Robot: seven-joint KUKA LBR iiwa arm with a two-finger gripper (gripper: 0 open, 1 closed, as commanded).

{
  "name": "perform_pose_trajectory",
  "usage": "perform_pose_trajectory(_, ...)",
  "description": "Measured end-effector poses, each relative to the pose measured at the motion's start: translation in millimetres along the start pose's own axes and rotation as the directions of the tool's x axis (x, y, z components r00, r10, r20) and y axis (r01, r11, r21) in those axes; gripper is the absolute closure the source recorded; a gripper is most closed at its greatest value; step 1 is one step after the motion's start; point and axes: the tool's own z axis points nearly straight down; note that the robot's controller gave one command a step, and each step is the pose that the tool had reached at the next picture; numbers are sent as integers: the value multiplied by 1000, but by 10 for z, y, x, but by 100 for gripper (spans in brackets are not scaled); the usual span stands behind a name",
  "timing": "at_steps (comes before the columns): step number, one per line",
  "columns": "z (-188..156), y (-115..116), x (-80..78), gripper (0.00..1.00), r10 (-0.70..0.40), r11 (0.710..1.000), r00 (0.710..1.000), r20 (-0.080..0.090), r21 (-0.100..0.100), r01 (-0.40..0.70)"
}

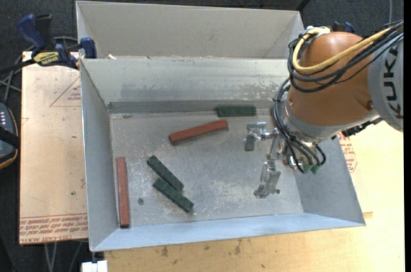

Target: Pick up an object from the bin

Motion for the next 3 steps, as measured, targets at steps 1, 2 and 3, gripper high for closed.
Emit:
perform_pose_trajectory(1, -34, -1, -15, 0, 0, 1000, 1000, 8, 0, 0)
perform_pose_trajectory(2, 399, -250, -234, 0, 68, 998, 998, 15, -2, -68)
perform_pose_trajectory(3, 896, -595, -340, 0, 40, 999, 999, 10, 0, -40)
